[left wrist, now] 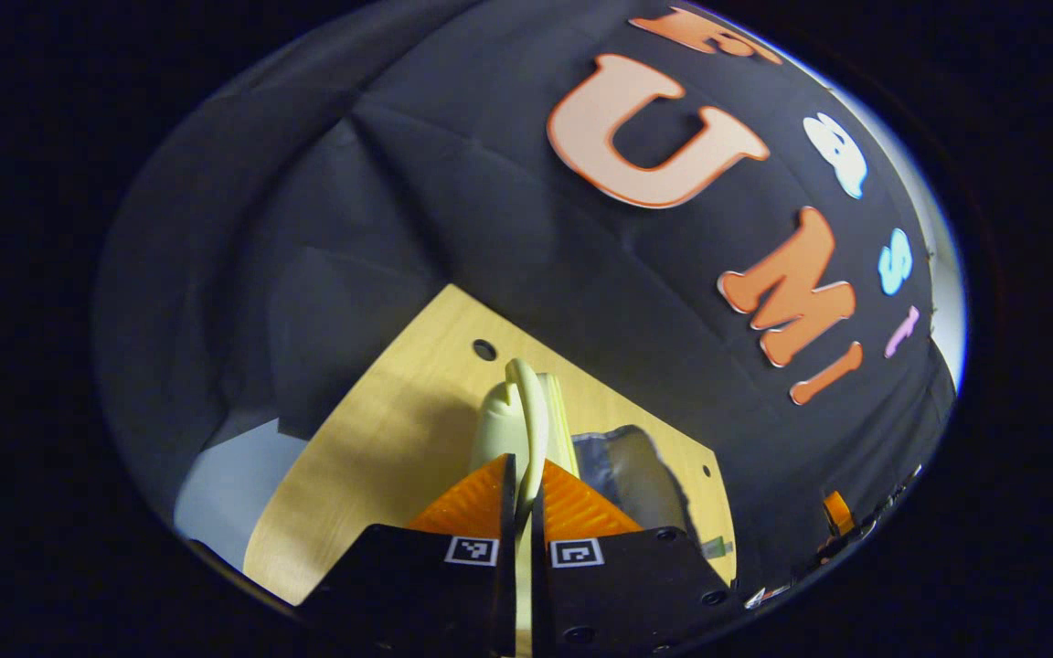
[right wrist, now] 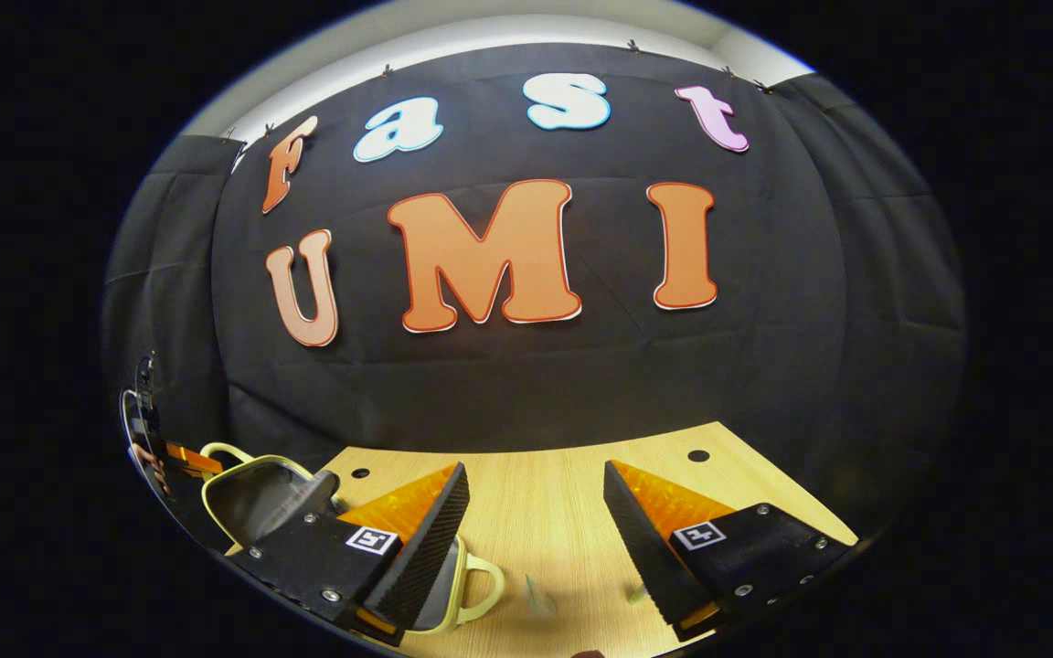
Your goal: First open the suitcase, pack the skin care products into it, and then close the suitcase.
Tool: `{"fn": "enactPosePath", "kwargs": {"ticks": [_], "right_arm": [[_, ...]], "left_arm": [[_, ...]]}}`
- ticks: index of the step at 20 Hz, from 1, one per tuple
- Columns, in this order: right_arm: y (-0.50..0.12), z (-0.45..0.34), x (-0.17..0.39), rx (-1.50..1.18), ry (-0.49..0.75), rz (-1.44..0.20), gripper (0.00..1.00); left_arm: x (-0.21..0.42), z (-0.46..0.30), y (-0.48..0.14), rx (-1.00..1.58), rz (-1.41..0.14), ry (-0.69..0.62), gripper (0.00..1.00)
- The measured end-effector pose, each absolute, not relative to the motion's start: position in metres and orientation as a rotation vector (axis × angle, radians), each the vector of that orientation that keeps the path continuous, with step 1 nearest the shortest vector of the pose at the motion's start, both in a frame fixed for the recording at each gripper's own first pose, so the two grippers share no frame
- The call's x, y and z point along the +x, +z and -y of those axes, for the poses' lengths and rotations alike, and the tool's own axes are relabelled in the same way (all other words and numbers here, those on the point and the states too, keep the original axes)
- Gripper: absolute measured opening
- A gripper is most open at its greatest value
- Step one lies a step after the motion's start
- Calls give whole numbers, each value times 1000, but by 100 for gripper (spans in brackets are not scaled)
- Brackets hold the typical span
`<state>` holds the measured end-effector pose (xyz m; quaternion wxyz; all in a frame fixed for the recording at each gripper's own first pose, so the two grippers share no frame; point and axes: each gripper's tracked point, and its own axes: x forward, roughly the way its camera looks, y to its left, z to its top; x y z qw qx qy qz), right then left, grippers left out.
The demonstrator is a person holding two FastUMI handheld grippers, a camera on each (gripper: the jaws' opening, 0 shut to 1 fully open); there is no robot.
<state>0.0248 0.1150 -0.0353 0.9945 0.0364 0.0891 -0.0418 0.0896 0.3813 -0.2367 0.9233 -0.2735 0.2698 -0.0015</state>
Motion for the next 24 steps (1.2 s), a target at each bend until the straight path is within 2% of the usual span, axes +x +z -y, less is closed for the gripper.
{"fn": "enactPosePath", "kwargs": {"ticks": [2, 3, 4, 5, 6, 7, 16, 18, 22, 24], "right_arm": [[-34, -115, 24, 61, -87, -181, 94], [-35, -113, 23, 55, -91, -185, 100], [-36, -112, 24, 51, -95, -188, 94], [-37, -112, 24, 50, -98, -194, 100], [-39, -111, 23, 49, -102, -201, 94], [-41, -111, 23, 47, -104, -208, 94], [-43, -112, 19, 11, -123, -221, 94], [-44, -110, 18, 0, -125, -222, 94], [-47, -104, 15, -26, -135, -225, 94], [-51, -100, 15, -35, -140, -228, 94]], "left_arm": [[92, -401, -261, -538, -592, 39, 6], [93, -410, -269, -527, -606, 51, 6], [96, -415, -276, -521, -622, 65, 6], [98, -422, -286, -517, -638, 77, 7], [101, -428, -299, -519, -651, 91, 7], [103, -432, -308, -526, -660, 102, 9], [97, -469, -391, -554, -810, 259, 7], [93, -478, -400, -513, -827, 316, 16], [101, -471, -370, -519, -734, 338, 48], [102, -452, -317, -508, -603, 322, 83]]}}
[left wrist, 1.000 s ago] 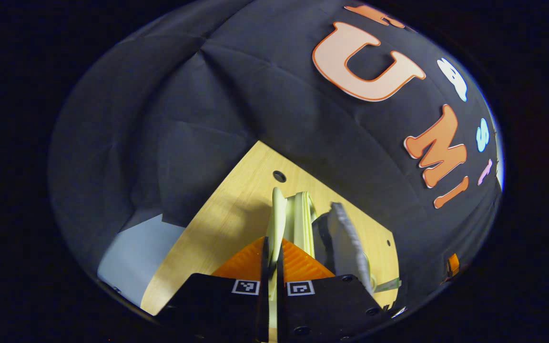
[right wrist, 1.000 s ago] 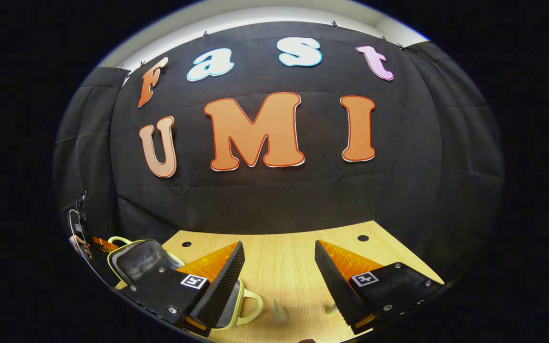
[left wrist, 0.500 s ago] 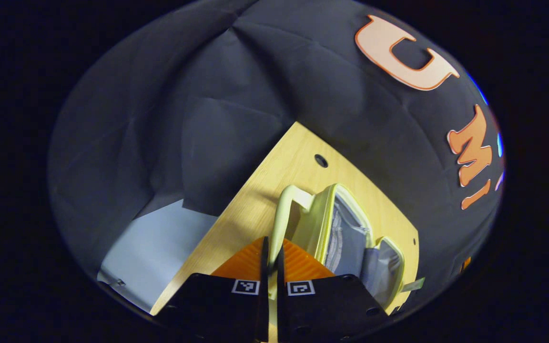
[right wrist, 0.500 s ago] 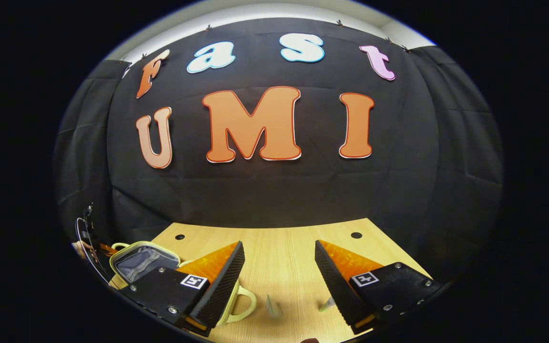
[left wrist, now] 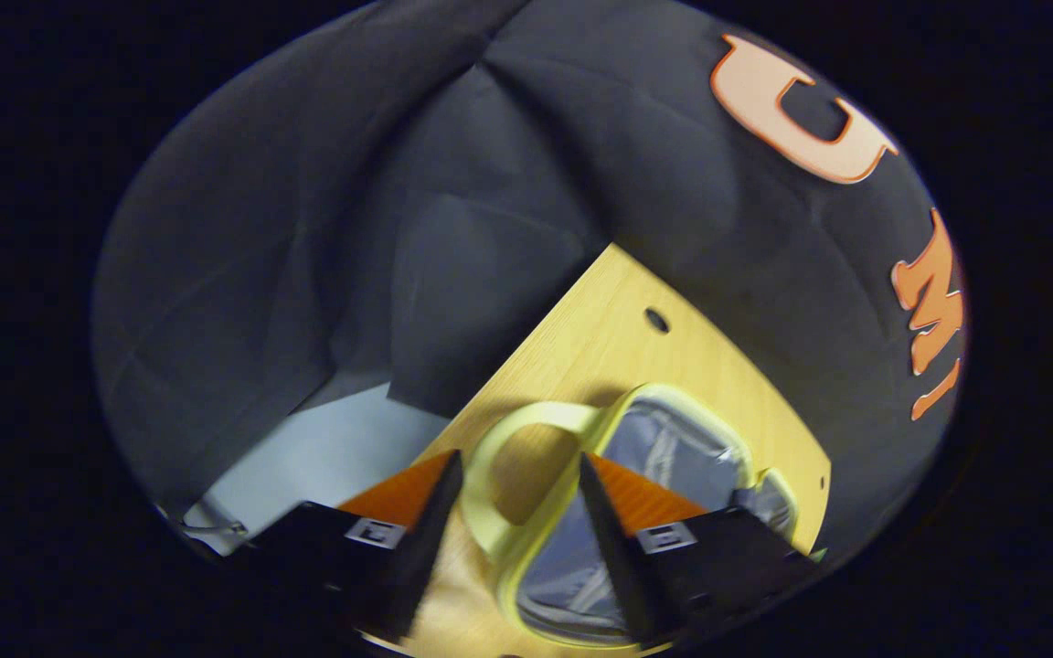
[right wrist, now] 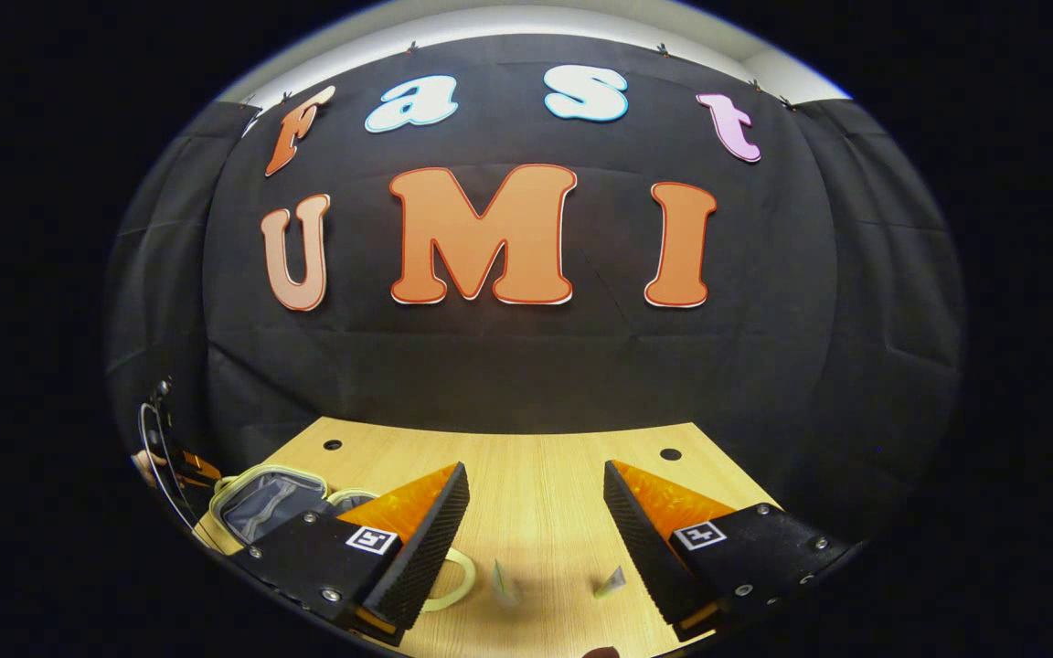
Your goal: First open the suitcase, pack the skin care products into it, and then close the suitcase.
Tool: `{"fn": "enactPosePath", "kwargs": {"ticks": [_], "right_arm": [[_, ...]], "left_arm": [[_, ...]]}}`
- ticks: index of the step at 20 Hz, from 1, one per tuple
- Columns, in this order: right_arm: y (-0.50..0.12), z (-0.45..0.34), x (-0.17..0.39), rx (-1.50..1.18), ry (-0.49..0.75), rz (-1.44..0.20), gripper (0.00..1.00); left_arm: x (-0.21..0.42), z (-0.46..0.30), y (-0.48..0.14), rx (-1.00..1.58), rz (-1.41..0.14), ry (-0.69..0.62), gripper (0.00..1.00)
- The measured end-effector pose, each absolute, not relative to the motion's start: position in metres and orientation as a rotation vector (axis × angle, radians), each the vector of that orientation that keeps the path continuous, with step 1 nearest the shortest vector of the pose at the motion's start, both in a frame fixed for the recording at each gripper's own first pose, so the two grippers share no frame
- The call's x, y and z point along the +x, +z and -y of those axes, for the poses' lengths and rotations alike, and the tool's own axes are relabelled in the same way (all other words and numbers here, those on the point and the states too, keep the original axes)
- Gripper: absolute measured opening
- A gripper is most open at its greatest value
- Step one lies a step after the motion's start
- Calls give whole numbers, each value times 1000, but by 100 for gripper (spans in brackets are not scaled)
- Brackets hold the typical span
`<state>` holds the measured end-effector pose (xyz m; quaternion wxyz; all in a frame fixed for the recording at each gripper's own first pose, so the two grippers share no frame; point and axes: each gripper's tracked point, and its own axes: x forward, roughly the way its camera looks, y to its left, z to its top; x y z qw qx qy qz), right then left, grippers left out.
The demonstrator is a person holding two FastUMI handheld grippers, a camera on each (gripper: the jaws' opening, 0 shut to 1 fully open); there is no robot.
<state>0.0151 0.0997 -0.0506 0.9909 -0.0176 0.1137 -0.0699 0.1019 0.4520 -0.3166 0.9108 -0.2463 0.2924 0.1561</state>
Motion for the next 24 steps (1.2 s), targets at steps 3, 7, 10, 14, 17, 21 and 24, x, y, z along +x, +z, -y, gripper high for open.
{"fn": "enactPosePath", "kwargs": {"ticks": [3, 7, 10, 14, 17, 21, 24], "right_arm": [[-56, -89, 14, -65, -144, -221, 94], [-69, -69, 15, -88, -131, -228, 94], [-76, -48, 16, -84, -107, -242, 94], [-86, -19, 16, -63, -67, -275, 94], [-94, 2, 14, -62, -36, -296, 94], [-102, 27, 6, -56, 7, -331, 94], [-108, 45, -2, -54, 24, -352, 94]], "left_arm": [[103, -410, -246, -425, -441, 300, 97], [98, -322, -169, -314, -302, 223, 97], [100, -246, -139, -231, -243, 160, 97], [95, -150, -130, -65, -217, 85, 97], [82, -59, -145, -52, -245, 15, 97], [82, 59, -188, -12, -309, -101, 97], [78, 121, -219, -4, -343, -161, 97]]}}
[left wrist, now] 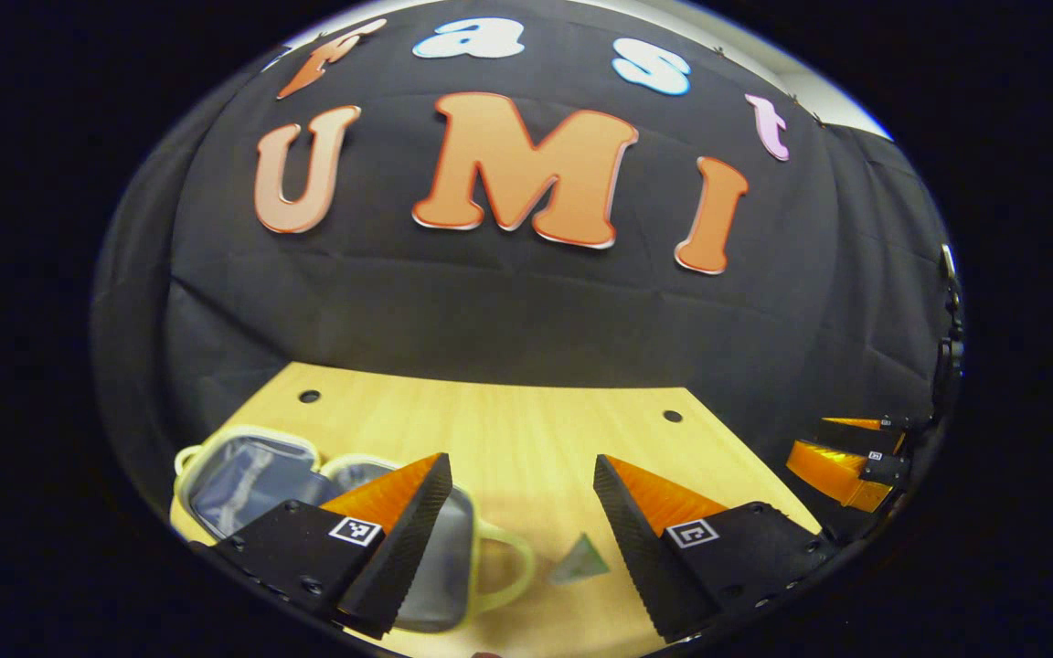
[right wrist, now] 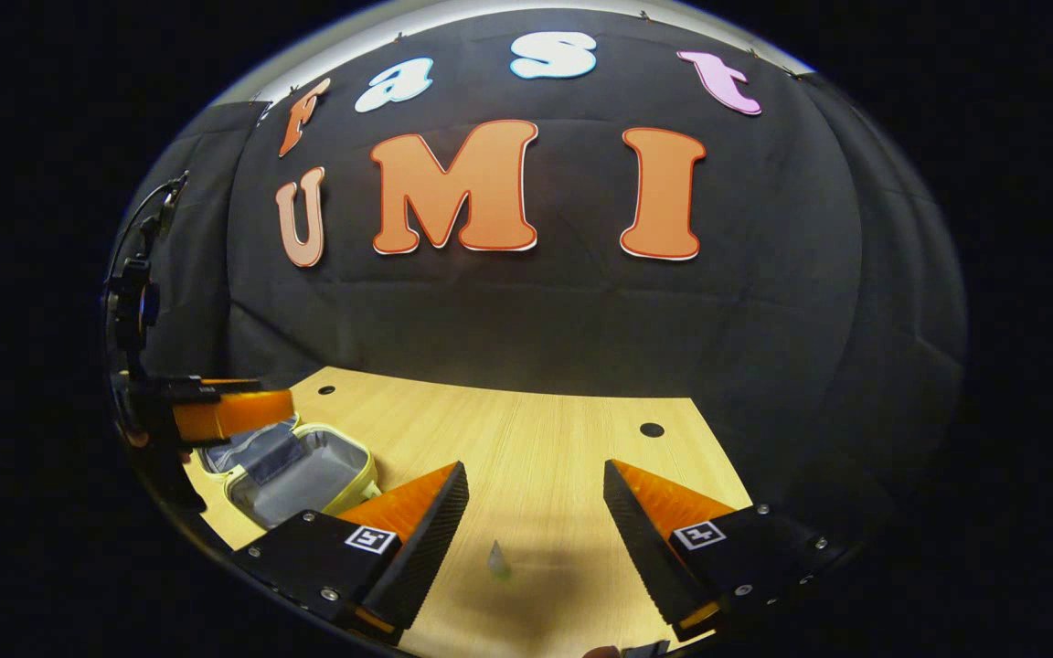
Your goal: First open the suitcase, pack the skin care products into it, and then close the suitcase.
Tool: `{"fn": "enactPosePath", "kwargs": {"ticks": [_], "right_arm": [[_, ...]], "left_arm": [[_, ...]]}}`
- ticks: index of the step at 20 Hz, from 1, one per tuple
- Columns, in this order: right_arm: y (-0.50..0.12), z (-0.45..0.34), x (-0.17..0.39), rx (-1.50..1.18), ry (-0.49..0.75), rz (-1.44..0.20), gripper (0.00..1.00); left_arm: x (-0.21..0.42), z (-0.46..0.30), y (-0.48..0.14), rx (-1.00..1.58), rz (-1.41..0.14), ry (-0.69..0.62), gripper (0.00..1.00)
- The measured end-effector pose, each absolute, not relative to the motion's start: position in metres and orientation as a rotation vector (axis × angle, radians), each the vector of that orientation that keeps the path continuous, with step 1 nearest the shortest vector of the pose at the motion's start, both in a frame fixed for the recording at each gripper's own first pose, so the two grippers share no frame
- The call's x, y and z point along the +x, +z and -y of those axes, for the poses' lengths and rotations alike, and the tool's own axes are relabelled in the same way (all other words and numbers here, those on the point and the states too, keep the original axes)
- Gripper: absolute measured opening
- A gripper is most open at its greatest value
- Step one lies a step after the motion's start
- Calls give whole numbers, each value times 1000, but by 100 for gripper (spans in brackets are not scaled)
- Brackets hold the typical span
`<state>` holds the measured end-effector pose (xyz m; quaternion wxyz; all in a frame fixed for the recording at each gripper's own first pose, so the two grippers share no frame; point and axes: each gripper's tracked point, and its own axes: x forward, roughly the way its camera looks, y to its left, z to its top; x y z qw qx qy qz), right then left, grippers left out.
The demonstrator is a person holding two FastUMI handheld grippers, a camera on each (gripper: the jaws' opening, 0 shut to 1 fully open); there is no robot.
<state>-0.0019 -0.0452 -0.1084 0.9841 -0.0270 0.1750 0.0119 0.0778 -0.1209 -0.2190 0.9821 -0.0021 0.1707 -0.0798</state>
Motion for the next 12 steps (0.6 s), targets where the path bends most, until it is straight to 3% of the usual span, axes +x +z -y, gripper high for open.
{"fn": "enactPosePath", "kwargs": {"ticks": [7, 12], "right_arm": [[-129, 85, -27, -62, 15, -421, 94], [-135, 110, -43, -98, -11, -446, 95]], "left_arm": [[77, 163, -338, 167, -482, -139, 97], [82, 170, -384, 205, -517, -112, 97]]}}
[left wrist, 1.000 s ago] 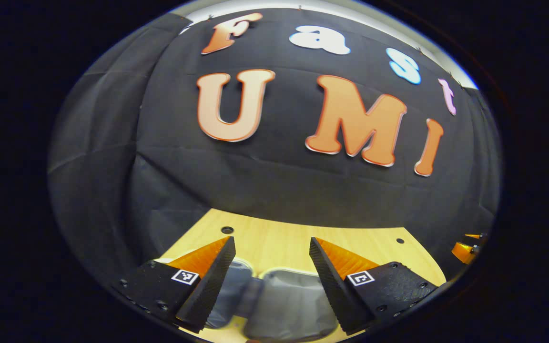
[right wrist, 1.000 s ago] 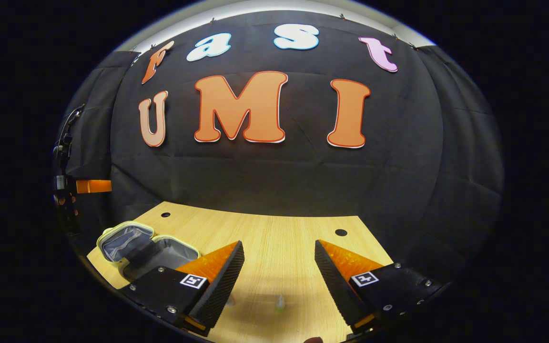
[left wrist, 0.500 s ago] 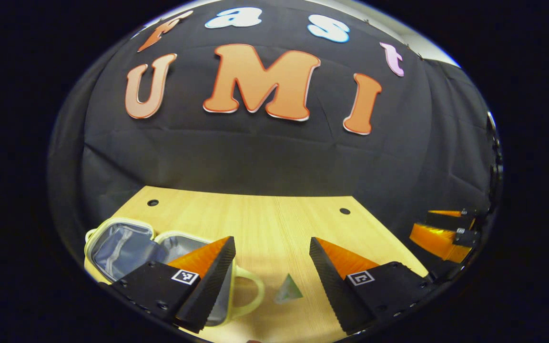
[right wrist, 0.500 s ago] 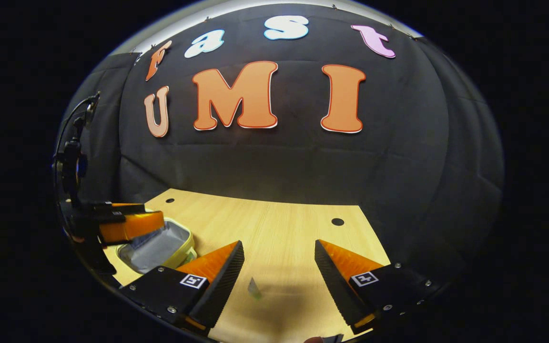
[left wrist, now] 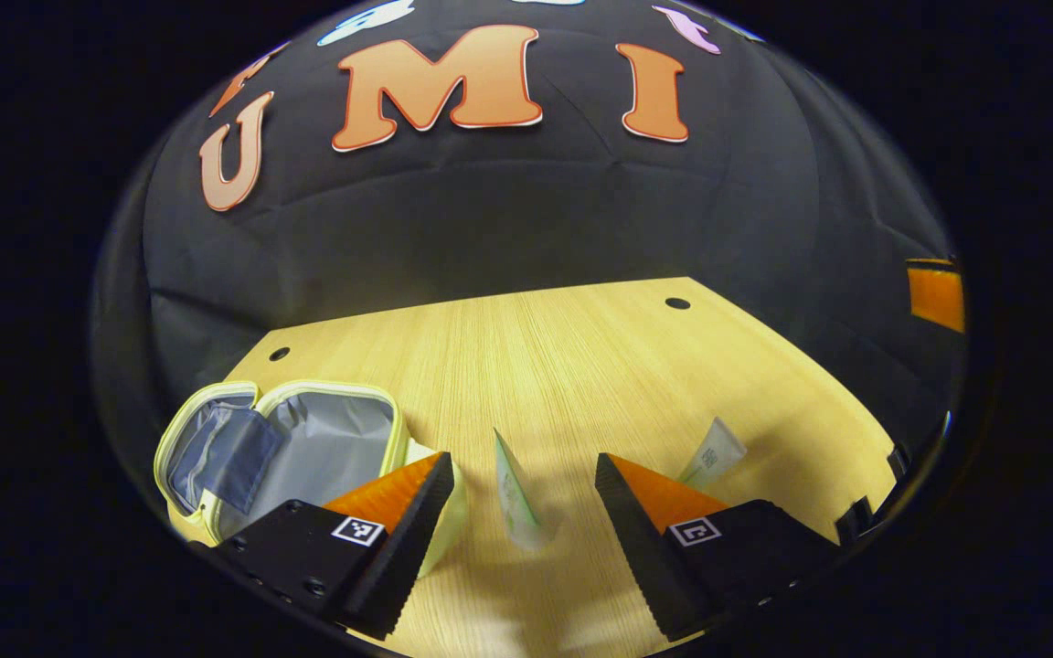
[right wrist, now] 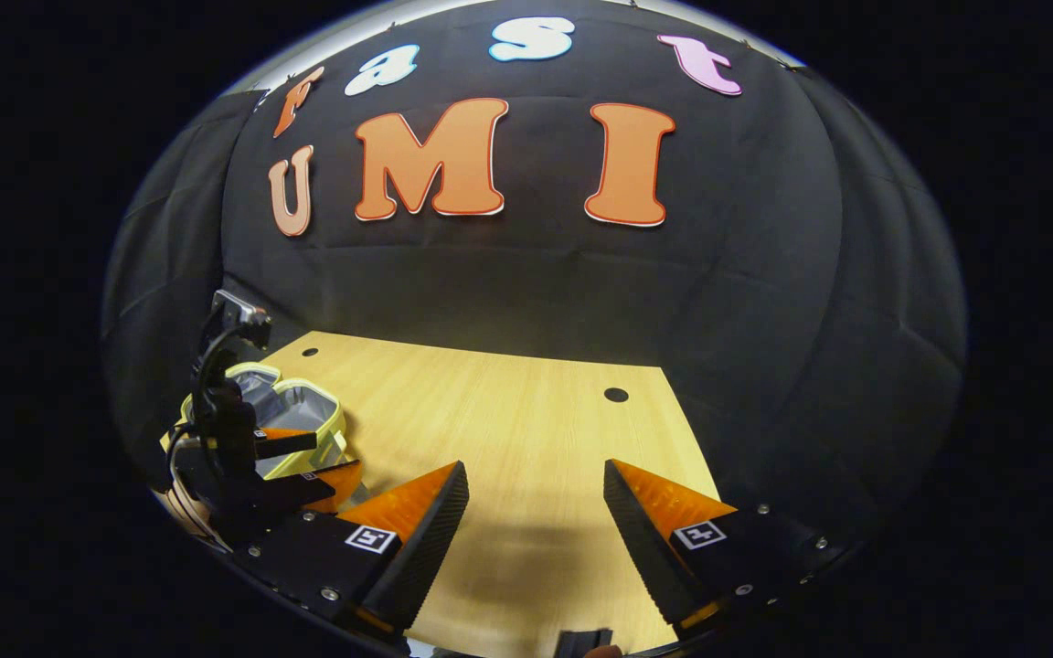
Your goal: First open the suitcase, pack the skin care products into it, and then close the suitcase.
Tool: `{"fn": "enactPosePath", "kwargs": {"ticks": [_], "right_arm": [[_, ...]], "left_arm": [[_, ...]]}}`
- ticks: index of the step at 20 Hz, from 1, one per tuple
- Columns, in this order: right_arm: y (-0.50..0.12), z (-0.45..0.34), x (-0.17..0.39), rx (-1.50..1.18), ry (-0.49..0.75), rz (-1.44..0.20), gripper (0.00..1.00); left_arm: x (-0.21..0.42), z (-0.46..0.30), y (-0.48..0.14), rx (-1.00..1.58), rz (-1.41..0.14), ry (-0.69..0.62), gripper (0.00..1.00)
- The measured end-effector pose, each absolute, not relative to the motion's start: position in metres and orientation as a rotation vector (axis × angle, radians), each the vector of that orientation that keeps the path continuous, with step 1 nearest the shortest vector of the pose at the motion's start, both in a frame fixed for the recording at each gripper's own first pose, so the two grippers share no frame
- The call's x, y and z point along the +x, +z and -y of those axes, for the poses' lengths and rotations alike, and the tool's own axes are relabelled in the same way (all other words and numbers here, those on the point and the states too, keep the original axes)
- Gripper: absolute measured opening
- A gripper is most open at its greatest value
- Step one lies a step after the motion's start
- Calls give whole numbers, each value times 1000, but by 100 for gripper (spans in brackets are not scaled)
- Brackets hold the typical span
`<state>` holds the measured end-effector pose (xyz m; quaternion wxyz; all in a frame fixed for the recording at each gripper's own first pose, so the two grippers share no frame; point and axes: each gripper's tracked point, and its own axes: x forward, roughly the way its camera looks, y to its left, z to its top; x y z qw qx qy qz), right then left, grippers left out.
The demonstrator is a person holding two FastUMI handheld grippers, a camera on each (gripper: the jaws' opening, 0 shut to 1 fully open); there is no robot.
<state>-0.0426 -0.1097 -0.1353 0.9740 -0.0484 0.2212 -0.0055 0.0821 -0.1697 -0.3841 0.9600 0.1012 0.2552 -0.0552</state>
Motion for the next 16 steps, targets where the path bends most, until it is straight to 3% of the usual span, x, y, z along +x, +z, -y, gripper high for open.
{"fn": "enactPosePath", "kwargs": {"ticks": [4, 8, 9, 13, 16], "right_arm": [[-145, 116, -50, -86, -20, -483, 95], [-151, 110, -54, -109, -8, -487, 95], [-152, 106, -55, -106, 0, -489, 95], [-168, 77, -51, -79, 51, -510, 94], [-190, 52, -43, -44, 85, -557, 94]], "left_arm": [[86, 172, -406, 213, -538, -85, 97], [98, 166, -409, 250, -505, -62, 34], [88, 162, -399, 244, -509, -40, 26], [95, 167, -405, 253, -522, -80, 17], [88, 171, -401, 223, -530, -113, 17]]}}
